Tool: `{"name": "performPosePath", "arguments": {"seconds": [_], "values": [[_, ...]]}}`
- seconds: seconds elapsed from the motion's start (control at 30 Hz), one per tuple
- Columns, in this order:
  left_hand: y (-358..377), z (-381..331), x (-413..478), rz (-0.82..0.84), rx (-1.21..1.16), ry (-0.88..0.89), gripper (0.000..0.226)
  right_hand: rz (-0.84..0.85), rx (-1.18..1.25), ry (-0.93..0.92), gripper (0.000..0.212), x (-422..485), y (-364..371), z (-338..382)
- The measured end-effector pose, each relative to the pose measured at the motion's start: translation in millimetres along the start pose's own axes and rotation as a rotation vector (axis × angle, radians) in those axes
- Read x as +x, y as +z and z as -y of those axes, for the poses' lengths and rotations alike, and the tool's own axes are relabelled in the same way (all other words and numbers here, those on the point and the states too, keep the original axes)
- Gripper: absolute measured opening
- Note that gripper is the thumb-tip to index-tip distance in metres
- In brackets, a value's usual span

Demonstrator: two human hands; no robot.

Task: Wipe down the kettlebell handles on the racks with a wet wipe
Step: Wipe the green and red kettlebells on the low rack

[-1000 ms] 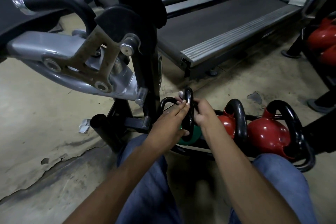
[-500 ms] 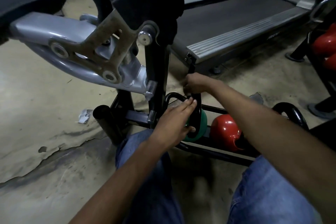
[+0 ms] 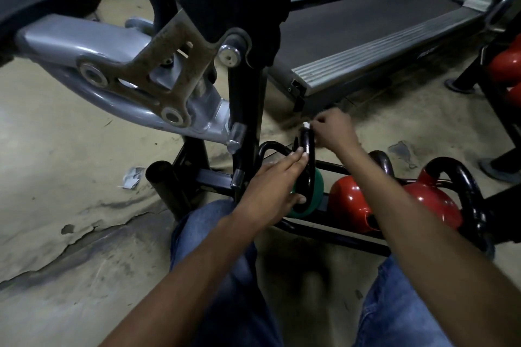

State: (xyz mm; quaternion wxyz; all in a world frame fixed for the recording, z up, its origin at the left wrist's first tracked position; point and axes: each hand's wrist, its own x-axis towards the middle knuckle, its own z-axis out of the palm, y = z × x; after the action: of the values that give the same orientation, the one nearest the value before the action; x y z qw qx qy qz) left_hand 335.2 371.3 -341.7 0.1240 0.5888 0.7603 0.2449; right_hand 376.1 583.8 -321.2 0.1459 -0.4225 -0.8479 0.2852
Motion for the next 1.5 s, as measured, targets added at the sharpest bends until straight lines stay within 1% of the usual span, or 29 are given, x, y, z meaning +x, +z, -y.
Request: {"name": "performPosePath", "arguments": {"seconds": [0.07, 0.13, 0.17, 0.23, 0.27, 0.3, 0.33, 0.4, 0.47, 0.53, 0.67, 0.73, 0.8, 0.83, 0.87, 0.93, 0.97, 1.0, 1.03, 1.07, 1.1, 1.13, 1.17, 1.23, 1.3, 1.33, 1.4, 1.47, 1.5], "values": [[-1, 0, 1, 0.000, -0.004, 0.002, 0.091, -0.049, 0.498, 0.269, 0.026, -22, 14, -14], [-2, 1, 3, -0.010, 0.013, 0.014, 0.091, -0.059, 0.898, 0.503, 0.013, -33, 27, -15], [-1, 1, 3, -0.013, 0.027, 0.019, 0.092, -0.051, 1.077, 0.595, 0.014, -36, 31, -12], [0, 0, 4, -0.008, 0.048, 0.022, 0.092, -0.037, 1.316, 0.675, 0.028, -44, 36, -10], [1, 0, 4, -0.007, 0.051, 0.021, 0.092, -0.034, 1.350, 0.678, 0.028, -50, 37, -9], [2, 1, 4, -0.013, 0.050, 0.022, 0.092, -0.040, 1.323, 0.668, 0.025, -55, 38, -10], [3, 2, 4, -0.022, 0.046, 0.023, 0.092, -0.087, 1.248, 0.637, 0.021, -60, 39, -9], [4, 4, 4, -0.034, 0.045, 0.029, 0.091, -0.200, 0.995, 0.494, 0.016, -60, 40, -3], [4, 5, 5, -0.036, 0.050, 0.030, 0.091, -0.211, 0.734, 0.288, 0.021, -51, 39, 5], [5, 6, 5, -0.038, 0.051, 0.028, 0.092, -0.105, 0.429, 0.111, 0.025, -31, 36, 12], [9, 8, 4, -0.042, 0.052, 0.029, 0.092, 0.351, -0.358, -0.226, 0.026, 12, 16, 25], [10, 7, 4, -0.051, 0.061, 0.036, 0.091, 0.527, -0.649, -0.379, 0.027, 16, 2, 41], [8, 4, 3, -0.058, 0.060, 0.040, 0.090, 0.608, -0.854, -0.563, 0.028, 9, -7, 50], [8, 4, 3, -0.062, 0.055, 0.044, 0.089, 0.609, -0.884, -0.614, 0.031, 4, -9, 49], [8, 4, 3, -0.066, 0.055, 0.049, 0.089, 0.588, -0.867, -0.616, 0.036, -2, -10, 46], [9, 6, 3, -0.060, 0.062, 0.050, 0.088, 0.448, -0.717, -0.577, 0.052, -15, -11, 33], [11, 9, 4, -0.056, 0.057, 0.047, 0.088, 0.335, -0.582, -0.527, 0.056, -24, -10, 25], [13, 10, 4, -0.055, 0.047, 0.048, 0.089, 0.199, -0.420, -0.469, 0.053, -36, -8, 17], [14, 12, 4, -0.057, 0.036, 0.052, 0.090, 0.048, -0.227, -0.403, 0.044, -51, -4, 10], [15, 13, 3, -0.064, 0.028, 0.058, 0.092, -0.070, 0.001, -0.294, 0.035, -69, 2, 5], [17, 14, 2, -0.080, 0.020, 0.064, 0.091, -0.138, 0.227, -0.157, 0.030, -85, 10, 2], [19, 15, 0, -0.097, 0.005, 0.067, 0.090, -0.150, 0.447, -0.010, 0.028, -96, 19, 0], [22, 15, -3, -0.114, -0.022, 0.066, 0.088, -0.115, 0.672, 0.151, 0.028, -101, 28, -2], [29, 15, -9, -0.149, -0.093, 0.060, 0.083, -0.004, 1.117, 0.474, 0.037, -92, 39, -4], [37, 16, -17, -0.179, -0.144, 0.060, 0.079, 0.067, 1.450, 0.666, 0.039, -79, 36, 0], [41, 16, -20, -0.193, -0.157, 0.061, 0.076, 0.063, 1.536, 0.694, 0.036, -76, 34, 2], [46, 18, -22, -0.216, -0.168, 0.063, 0.072, 0.012, 1.494, 0.649, 0.032, -81, 34, 5], [48, 20, -21, -0.230, -0.165, 0.082, 0.071, -0.087, 1.303, 0.522, 0.027, -95, 37, 7], [47, 21, -21, -0.235, -0.168, 0.090, 0.071, -0.139, 1.149, 0.438, 0.027, -100, 38, 10]]}}
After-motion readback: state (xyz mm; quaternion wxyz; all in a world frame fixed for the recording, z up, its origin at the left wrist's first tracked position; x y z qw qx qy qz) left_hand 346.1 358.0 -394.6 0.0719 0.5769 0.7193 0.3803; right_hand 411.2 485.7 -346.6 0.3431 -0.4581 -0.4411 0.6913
